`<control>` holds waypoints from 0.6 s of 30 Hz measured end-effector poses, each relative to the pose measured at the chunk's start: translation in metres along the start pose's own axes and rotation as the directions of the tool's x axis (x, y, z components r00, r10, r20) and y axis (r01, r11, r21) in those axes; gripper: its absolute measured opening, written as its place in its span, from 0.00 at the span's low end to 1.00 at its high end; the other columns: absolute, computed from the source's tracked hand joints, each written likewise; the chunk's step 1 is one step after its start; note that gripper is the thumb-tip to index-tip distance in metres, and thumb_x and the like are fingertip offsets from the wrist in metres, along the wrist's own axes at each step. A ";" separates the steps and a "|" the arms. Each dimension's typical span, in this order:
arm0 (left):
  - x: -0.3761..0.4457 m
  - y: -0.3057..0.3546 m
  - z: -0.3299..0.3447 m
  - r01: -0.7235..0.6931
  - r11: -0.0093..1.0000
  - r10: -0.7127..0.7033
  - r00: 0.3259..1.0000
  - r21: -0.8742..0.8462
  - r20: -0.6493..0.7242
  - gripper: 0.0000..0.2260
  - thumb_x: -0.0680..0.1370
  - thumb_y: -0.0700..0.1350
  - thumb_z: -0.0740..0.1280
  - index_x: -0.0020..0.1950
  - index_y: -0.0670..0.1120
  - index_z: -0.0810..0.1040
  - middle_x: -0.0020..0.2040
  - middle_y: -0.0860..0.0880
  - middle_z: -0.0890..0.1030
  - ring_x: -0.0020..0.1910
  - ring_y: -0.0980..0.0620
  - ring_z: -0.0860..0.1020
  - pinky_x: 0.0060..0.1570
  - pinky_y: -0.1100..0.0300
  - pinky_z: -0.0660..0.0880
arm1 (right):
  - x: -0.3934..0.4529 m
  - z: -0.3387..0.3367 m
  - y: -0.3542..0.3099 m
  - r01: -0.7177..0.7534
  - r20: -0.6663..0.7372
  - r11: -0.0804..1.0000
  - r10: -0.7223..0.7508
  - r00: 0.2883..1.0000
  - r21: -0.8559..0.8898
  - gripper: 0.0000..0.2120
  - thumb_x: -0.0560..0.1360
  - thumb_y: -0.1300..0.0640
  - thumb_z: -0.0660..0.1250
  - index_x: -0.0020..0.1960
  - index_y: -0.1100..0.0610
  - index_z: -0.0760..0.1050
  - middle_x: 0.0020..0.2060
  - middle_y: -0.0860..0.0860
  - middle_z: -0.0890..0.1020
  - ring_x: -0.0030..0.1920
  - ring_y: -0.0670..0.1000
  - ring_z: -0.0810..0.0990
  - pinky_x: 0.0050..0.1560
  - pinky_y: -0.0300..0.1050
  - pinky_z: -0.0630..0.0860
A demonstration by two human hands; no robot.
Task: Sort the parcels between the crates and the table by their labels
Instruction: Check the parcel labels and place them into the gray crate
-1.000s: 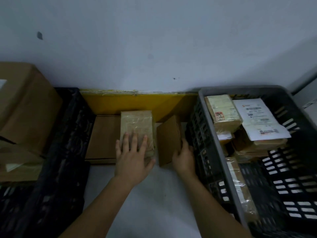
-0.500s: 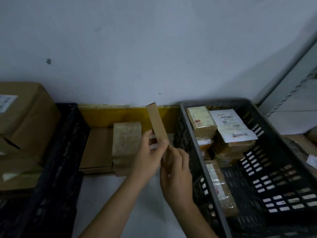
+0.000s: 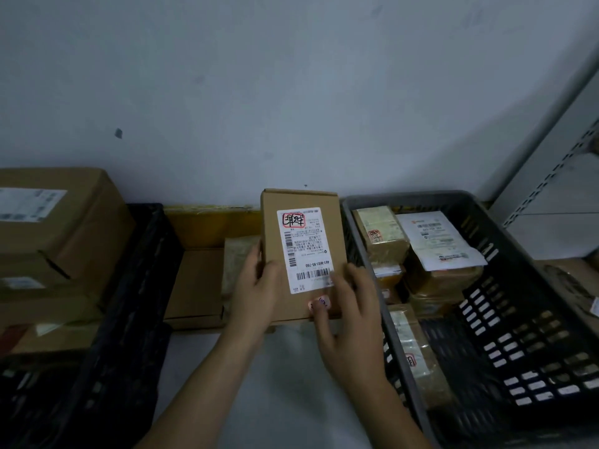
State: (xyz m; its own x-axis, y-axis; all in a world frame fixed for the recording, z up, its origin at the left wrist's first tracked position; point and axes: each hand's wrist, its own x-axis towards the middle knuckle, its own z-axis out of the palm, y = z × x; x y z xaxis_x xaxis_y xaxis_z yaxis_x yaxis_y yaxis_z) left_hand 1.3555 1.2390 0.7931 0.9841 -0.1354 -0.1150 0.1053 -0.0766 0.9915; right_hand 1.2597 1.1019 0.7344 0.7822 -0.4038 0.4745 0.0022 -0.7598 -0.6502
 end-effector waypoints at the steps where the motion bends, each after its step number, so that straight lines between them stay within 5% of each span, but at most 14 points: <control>1: -0.002 0.002 -0.001 0.002 1.000 -0.002 1.000 -0.005 0.009 0.18 0.86 0.46 0.62 0.70 0.65 0.78 0.59 0.61 0.86 0.58 0.57 0.85 0.56 0.50 0.81 | 0.004 -0.005 -0.001 -0.077 0.020 0.997 0.077 0.997 0.008 0.26 0.84 0.43 0.64 0.80 0.50 0.70 0.82 0.52 0.64 0.83 0.54 0.63 0.73 0.62 0.74; 5: -0.008 0.005 0.000 -0.013 1.000 0.014 0.999 -0.023 0.047 0.18 0.87 0.44 0.60 0.71 0.64 0.78 0.59 0.62 0.86 0.57 0.59 0.85 0.52 0.57 0.81 | 0.015 -0.016 -0.001 -0.153 0.139 0.983 0.138 0.981 0.099 0.32 0.84 0.43 0.65 0.85 0.46 0.60 0.81 0.45 0.67 0.77 0.43 0.69 0.71 0.48 0.77; 9: -0.015 0.006 0.007 -0.042 0.999 0.044 0.995 -0.025 0.085 0.17 0.88 0.43 0.59 0.69 0.63 0.74 0.54 0.63 0.85 0.51 0.69 0.83 0.40 0.72 0.77 | 0.015 -0.028 -0.006 -0.153 0.161 0.985 0.138 0.977 0.084 0.29 0.84 0.47 0.67 0.83 0.43 0.63 0.75 0.42 0.73 0.68 0.38 0.76 0.61 0.34 0.76; 16: -0.022 0.003 0.030 -0.070 0.997 0.070 0.976 -0.008 0.205 0.16 0.88 0.45 0.61 0.72 0.63 0.71 0.60 0.62 0.83 0.52 0.68 0.83 0.41 0.71 0.78 | 0.020 -0.079 0.000 -0.266 0.204 0.964 0.263 0.943 -0.013 0.34 0.84 0.44 0.69 0.85 0.38 0.58 0.71 0.38 0.69 0.61 0.39 0.77 0.58 0.38 0.78; 18: -0.027 0.003 0.045 -0.083 0.996 0.076 0.961 0.015 0.266 0.15 0.88 0.46 0.61 0.71 0.63 0.70 0.61 0.62 0.82 0.51 0.70 0.82 0.41 0.73 0.77 | 0.021 -0.101 0.008 -0.310 0.213 0.951 0.301 0.930 0.008 0.34 0.82 0.42 0.69 0.83 0.33 0.57 0.73 0.40 0.72 0.63 0.42 0.80 0.59 0.47 0.84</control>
State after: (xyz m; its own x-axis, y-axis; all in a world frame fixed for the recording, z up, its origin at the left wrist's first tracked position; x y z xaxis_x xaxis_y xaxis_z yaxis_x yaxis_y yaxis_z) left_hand 1.3226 1.1976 0.7964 0.9158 -0.3983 -0.0514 0.0211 -0.0801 0.9966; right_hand 1.2138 1.0356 0.7991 0.8603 -0.4957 0.1191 -0.2353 -0.5932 -0.7699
